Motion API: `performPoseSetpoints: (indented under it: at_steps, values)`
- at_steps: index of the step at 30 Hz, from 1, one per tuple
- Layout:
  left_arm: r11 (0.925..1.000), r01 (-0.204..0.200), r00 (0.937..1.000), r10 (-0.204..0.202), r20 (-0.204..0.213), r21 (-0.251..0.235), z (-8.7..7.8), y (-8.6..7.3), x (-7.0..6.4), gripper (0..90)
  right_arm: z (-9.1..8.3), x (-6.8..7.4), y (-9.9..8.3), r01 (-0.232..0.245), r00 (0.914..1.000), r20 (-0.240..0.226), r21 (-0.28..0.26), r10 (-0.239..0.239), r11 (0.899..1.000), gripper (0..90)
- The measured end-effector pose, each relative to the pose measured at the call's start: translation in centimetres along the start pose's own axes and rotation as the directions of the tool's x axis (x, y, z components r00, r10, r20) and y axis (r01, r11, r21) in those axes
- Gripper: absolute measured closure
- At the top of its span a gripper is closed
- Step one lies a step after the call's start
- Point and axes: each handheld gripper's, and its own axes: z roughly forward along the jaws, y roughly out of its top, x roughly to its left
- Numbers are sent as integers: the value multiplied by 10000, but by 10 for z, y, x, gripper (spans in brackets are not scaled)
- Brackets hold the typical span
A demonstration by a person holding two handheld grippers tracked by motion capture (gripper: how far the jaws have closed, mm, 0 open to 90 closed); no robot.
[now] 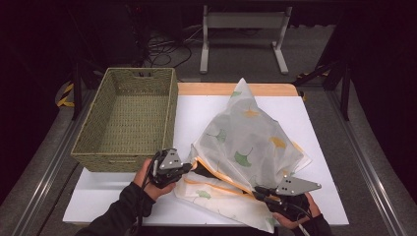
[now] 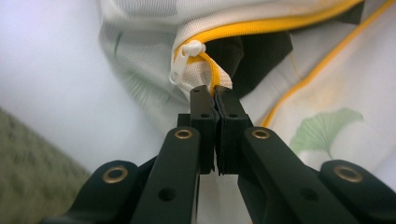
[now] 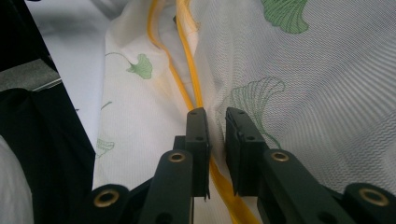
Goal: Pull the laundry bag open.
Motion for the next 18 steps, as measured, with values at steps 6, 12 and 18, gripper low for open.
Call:
performPoseSetpoints:
  at_steps: [6, 12, 18]
  values:
    - [9982, 529, 9980, -538, -317, -299, -26, -27, 3, 878, 14, 5, 6, 8, 9999, 145, 96, -9, 10000, 810]
    - [9980, 622, 9980, -624, -122, -97, -37, -50, -5, 877, 30, 10, 12, 188, 9997, 145, 549, -197, 9983, 859]
    - [9958, 807, 9967, -808, -24, -443, -45, -64, -6, 835, 33, 9, 7, 126, 9999, -106, 940, -117, 9955, 874]
